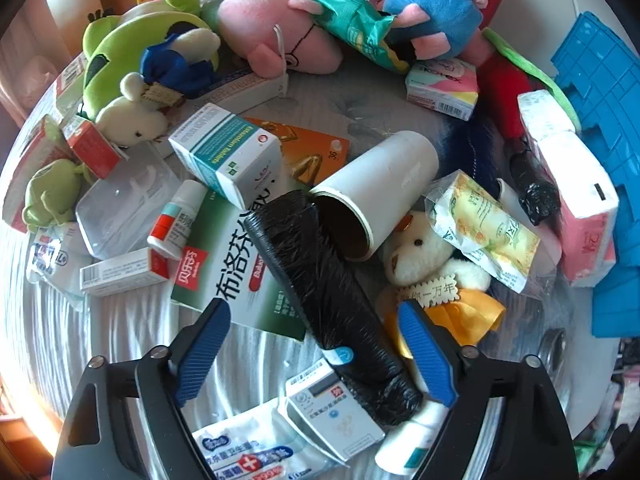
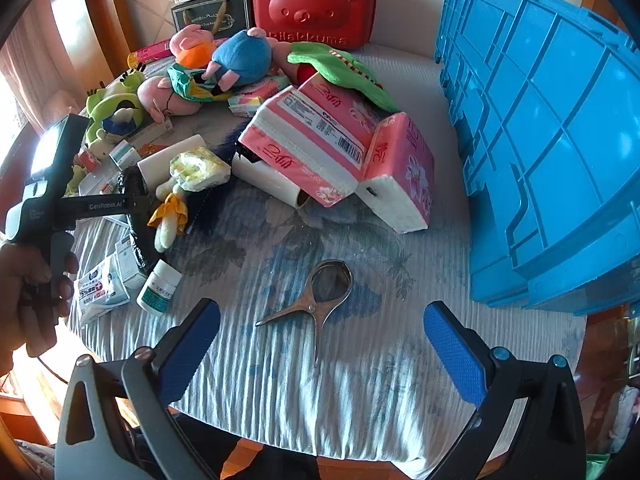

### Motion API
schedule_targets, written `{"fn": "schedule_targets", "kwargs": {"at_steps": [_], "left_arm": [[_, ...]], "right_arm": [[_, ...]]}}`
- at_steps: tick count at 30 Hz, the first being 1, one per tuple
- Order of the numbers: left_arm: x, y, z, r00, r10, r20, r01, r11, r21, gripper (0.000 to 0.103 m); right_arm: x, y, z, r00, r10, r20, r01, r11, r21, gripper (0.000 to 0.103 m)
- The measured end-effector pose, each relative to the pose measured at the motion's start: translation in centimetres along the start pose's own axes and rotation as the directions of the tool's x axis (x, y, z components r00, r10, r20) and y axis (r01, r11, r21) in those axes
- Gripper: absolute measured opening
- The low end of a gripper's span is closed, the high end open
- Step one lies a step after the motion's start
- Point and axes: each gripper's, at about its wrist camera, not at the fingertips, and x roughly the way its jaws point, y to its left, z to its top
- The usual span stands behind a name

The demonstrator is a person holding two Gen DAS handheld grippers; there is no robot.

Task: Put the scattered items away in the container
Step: 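Move both tools toward the cluttered pile on the table, then grasp the black plastic-wrapped roll with the left tool while the right tool grasps the silver tongs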

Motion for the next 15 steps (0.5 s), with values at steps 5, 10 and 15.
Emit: {"fn": "schedule_targets", "kwargs": {"at_steps": [5,10,15], "left_arm": [[0.8,-0.1,0.5,0.999,0.026,-0.021,-0.026,1.000,0.008,0.067],[0.8,-0.2,0.6,0.999,0.020,-0.026,-0.020,1.000,0.013,0.065],[0.0,-0.7,0.6,1.000,-0.012,0.002,0.012,0.999,0.048,0.047]], "right_arm": [[0.9,0.4,-0.1,1.000,0.009,-0.008,-0.009,1.000,0.012,0.103],[2.0,0.4,-0.2,1.000,0.009,-0.015,-0.009,1.000,0.021,0.103],[4.3,-0.4,-0.4,0.998,0.011,-0.055,-0.007,0.996,0.084,0.103]]}}
